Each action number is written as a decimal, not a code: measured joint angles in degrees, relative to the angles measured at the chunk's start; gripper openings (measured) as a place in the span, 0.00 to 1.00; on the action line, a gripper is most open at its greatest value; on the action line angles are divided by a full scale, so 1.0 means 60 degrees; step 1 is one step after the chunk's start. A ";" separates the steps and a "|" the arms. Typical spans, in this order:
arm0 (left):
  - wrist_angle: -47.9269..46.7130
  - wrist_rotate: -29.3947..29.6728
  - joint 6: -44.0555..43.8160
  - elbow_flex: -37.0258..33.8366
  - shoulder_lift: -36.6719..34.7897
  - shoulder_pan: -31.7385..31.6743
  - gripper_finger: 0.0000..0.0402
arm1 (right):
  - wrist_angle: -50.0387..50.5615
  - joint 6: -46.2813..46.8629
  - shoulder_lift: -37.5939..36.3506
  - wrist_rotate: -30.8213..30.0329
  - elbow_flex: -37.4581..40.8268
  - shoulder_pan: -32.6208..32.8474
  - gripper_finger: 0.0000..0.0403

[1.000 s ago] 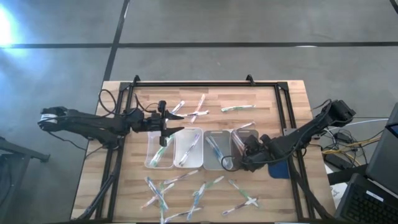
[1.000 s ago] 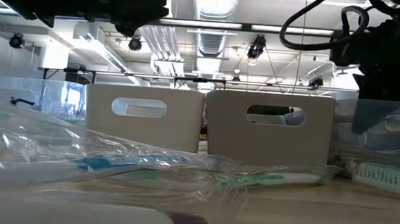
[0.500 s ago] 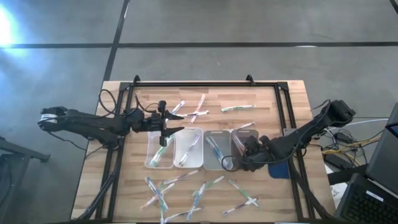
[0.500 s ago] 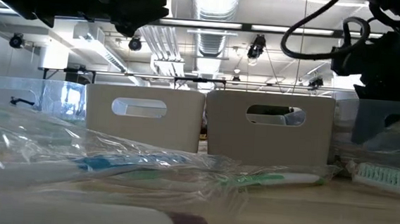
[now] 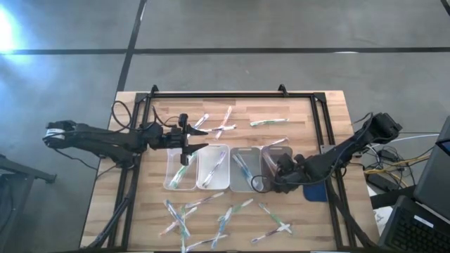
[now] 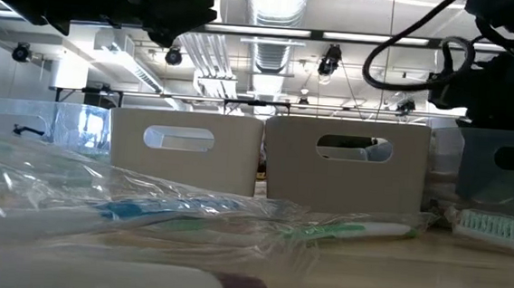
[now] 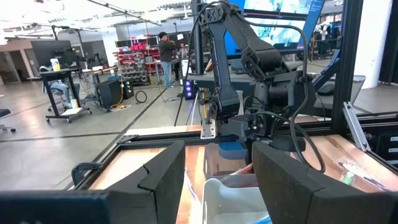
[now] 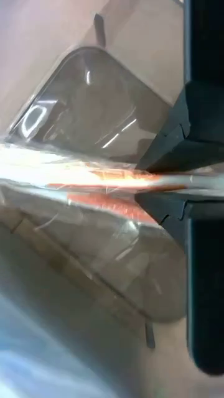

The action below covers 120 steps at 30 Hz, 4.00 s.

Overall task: Pick & Place Toothbrushes
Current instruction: Put the orange toothbrush into the black bin, then put the blue toothbrush into the gray bin

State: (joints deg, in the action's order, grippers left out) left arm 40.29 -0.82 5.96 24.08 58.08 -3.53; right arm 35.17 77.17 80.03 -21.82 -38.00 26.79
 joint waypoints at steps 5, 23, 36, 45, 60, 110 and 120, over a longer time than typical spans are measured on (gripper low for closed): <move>-0.0025 0.0002 0.0000 0.0000 0.0000 0.0000 0.47 | 0.0008 -0.0574 0.0000 0.0155 -0.0271 0.0007 0.22; -0.0105 0.0002 0.0000 0.0000 0.0004 0.0000 0.47 | 0.2739 -0.1019 -0.0026 0.0160 -0.2129 -0.0050 0.39; -0.0518 0.0004 0.0003 0.0000 0.0004 -0.0004 0.47 | 0.3732 -0.3117 -0.0022 -0.5436 -0.4914 -0.0157 0.24; -0.0521 0.0004 0.0001 0.0000 0.0004 -0.0004 0.47 | 0.2776 -0.4936 -0.0007 -0.9277 -0.5209 -0.0229 0.13; -0.0454 0.0069 -0.0273 0.0258 -0.0022 -0.0018 0.47 | 0.2212 -0.7780 -0.0005 -0.7493 -0.4381 -0.2140 0.02; -0.0263 0.2153 0.4310 0.1439 -0.0182 -0.0018 0.47 | 0.0691 -2.1165 0.1381 0.2149 -0.8838 -0.3817 0.02; -0.0935 0.2153 0.2957 0.1429 -0.0186 -0.0018 0.47 | 0.2303 -1.9569 0.3001 0.2142 -1.0176 -0.2230 0.02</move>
State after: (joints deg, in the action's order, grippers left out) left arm 34.68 12.10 23.70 32.65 56.97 -3.64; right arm 48.99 -40.25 98.03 -8.97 -99.06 13.40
